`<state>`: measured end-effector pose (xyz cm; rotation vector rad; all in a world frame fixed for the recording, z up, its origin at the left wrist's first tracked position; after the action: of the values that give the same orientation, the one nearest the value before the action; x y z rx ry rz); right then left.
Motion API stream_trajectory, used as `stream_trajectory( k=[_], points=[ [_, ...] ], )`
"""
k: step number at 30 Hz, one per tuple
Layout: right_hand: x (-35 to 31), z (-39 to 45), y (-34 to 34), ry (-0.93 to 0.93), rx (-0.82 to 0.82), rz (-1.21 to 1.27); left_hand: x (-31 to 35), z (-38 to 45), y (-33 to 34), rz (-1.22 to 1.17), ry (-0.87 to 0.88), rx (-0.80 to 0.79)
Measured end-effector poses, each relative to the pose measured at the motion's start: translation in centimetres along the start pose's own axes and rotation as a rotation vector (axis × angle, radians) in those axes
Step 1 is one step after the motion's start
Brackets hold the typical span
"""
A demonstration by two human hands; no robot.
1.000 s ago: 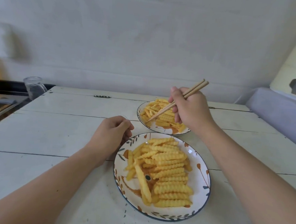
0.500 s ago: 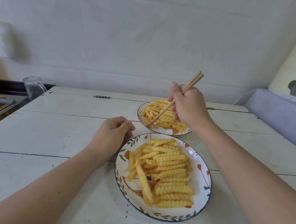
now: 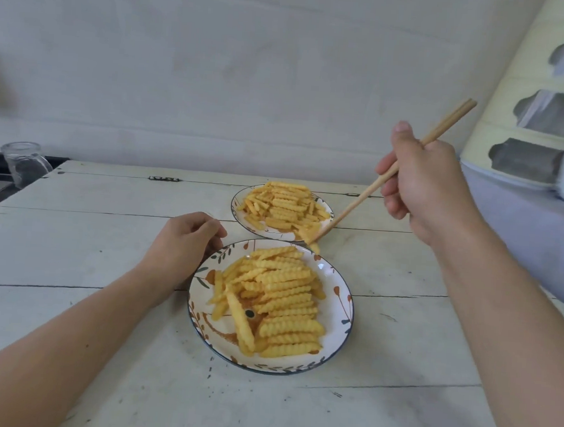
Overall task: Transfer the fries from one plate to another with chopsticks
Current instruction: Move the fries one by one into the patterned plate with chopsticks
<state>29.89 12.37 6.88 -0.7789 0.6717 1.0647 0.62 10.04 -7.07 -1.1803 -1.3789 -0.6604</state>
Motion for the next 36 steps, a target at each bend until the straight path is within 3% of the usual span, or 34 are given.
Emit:
stream_trajectory(
  k=[8,16,22,33,36],
  points=[
    [0.5,-2.8,-2.8,0.128,-0.235,-0.088,-0.1,-0.2,0.0,-0.064,-0.014,0.036],
    [1.1,-0.1,-1.9,-0.037,0.034,0.131,0.0,-0.1,0.2,-0.014,0.02,0.028],
    [5.9,-0.8,4.9,-0.164,-0.177,0.239,-0.2,0.5,-0.1,-0.049,-0.01,-0.013],
    [7.9,-2.6,8.8,-0.201,-0.256,0.209,-0.1,0.9,0.1,-0.053,-0.03,-0.013],
    [7.5,-2.3,8.2,-0.184,-0.185,0.239,-0.1,0.8,0.0,-0.054,-0.023,-0.005]
  ],
)
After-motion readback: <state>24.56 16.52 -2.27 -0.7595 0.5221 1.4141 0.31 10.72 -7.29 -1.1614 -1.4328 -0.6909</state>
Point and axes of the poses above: each hand's wrist, its own z-axis towards the middle knuckle, its own y-axis out of the palm, x = y × z, the point moved 4 cm from there along z, towards the middle knuckle, and after that the axes turned 15 degrees about -y, right-handed, at the moved point
